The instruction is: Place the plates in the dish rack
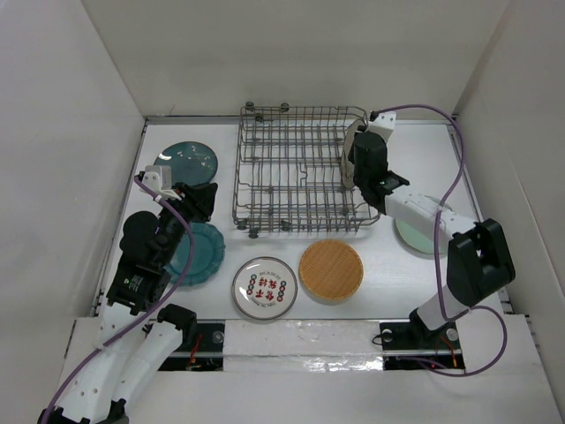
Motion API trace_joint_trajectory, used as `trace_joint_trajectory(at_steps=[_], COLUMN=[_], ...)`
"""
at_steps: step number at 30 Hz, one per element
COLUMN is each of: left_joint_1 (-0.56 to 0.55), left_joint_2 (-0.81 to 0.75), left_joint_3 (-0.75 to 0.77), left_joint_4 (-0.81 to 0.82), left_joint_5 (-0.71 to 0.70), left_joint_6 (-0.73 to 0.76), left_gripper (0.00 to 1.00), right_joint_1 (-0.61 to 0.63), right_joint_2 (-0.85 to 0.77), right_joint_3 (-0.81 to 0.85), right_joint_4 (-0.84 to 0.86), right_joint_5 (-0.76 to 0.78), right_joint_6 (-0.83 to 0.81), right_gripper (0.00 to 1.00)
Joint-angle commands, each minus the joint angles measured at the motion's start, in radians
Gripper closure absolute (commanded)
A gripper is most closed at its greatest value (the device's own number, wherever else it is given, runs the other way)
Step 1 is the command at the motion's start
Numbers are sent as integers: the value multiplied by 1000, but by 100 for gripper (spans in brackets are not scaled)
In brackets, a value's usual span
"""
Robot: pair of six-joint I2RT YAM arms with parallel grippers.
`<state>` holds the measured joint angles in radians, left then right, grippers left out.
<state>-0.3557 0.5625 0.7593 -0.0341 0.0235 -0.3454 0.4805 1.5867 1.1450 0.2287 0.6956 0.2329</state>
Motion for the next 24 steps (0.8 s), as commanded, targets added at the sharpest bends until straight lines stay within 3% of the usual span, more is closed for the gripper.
trace_joint_trajectory(at_steps=[1,5,8,10,13,18,22,24], left_joint_1=[3,3,3,3,3,3,3,3], left_joint_2=[-9,-12,-18,-22,-38,-64,-85,-90], left_joint_3=[-11,-11,-11,-11,-14,-17,-21,-23], left_joint_4=[57,56,57,56,59,60,66,66], left_joint_5=[10,10,1,-7,-34,-92,-108,-111], left_joint_6=[3,3,3,3,3,5,3,3], left_gripper=[81,81,81,81,82,86,100,100], right_joint_1=[7,7,27,56,179,438,582,624], right_joint_2=[-94,-169,-212,-185,-110,-25,24,77], right_joint_3=[-5,-39,-62,-42,25,38,-42,-53], right_joint_4=[20,26,61,48,-17,-19,55,92], right_joint_5=[-11,-89,-281,-437,-493,-564,-524,-474], right_joint_6=[26,57,77,80,57,156,314,371], right_gripper=[61,60,62,75,100,100,100,94])
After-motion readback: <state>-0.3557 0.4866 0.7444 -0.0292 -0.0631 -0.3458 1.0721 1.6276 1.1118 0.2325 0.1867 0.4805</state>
